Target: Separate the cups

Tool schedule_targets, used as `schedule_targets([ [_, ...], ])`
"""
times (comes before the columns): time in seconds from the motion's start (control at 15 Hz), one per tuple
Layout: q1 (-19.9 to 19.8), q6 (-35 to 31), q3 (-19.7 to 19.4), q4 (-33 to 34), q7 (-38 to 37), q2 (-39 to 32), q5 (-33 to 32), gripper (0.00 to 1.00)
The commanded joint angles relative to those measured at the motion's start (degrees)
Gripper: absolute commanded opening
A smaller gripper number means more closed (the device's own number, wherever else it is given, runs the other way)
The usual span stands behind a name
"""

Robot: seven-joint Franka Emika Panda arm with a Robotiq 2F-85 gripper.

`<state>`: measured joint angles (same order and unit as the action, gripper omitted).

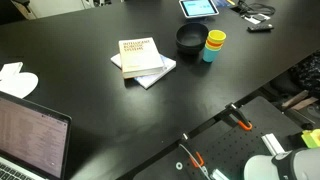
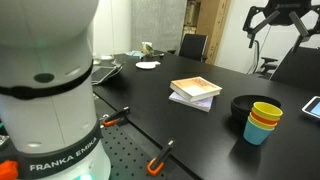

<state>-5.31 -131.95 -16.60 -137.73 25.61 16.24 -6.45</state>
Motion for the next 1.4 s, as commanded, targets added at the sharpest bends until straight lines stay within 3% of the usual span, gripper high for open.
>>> schedule_targets([
  [0.0, -1.0, 0.1, 1.0, 0.2, 0.3, -0.1, 0.4, 1.00],
  [0.27, -1.0, 0.1, 1.0, 0.9, 0.3, 0.0, 0.4, 1.00],
  [0.67, -0.2, -8.0, 0.8, 1.1, 1.6, -7.2, 5.6, 1.00],
  [1.33, -3.7, -20.8, 2.4, 4.6, -0.8, -22.5, -0.5, 1.00],
])
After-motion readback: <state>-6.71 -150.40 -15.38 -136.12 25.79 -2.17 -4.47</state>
